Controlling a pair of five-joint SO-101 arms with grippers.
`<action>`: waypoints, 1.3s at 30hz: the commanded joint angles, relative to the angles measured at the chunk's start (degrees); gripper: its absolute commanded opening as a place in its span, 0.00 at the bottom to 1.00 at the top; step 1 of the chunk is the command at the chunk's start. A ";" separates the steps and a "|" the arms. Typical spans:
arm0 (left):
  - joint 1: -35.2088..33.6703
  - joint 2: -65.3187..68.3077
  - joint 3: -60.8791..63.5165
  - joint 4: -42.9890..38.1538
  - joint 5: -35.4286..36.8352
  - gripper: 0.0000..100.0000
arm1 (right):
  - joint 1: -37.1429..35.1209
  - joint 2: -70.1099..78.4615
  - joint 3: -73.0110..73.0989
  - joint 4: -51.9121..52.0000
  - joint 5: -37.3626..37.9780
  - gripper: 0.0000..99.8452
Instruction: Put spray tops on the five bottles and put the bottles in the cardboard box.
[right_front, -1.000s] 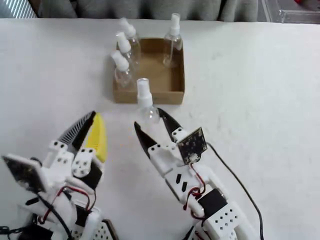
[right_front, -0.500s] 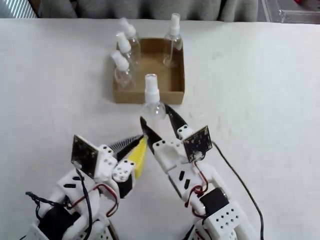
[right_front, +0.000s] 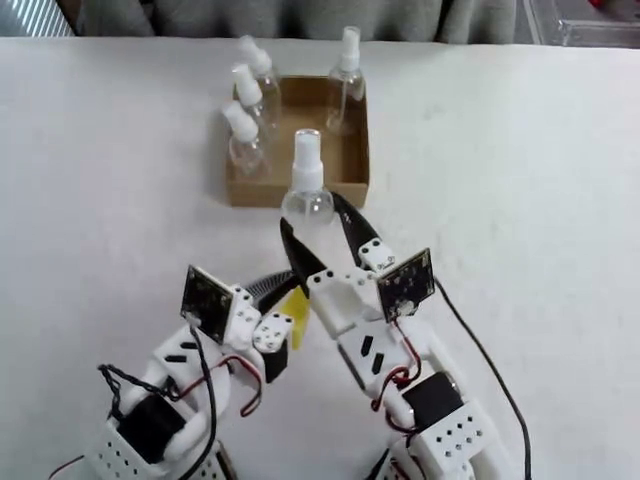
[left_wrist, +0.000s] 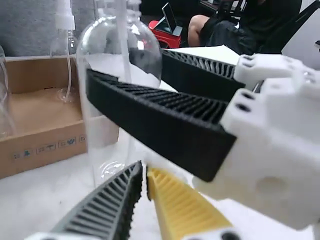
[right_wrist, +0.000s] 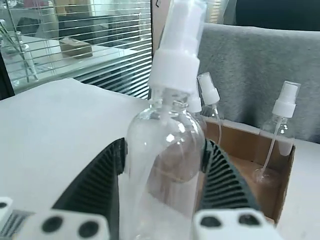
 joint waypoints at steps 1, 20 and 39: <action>0.48 -0.66 1.76 -6.07 0.44 0.02 | -0.13 6.55 -6.24 -0.40 -3.60 0.02; -5.76 -0.66 7.47 -13.54 0.88 0.02 | -0.31 15.60 -9.58 0.04 -6.51 0.02; -6.02 9.63 -1.41 -9.85 4.84 0.02 | -3.21 9.89 -9.49 5.76 -6.42 0.01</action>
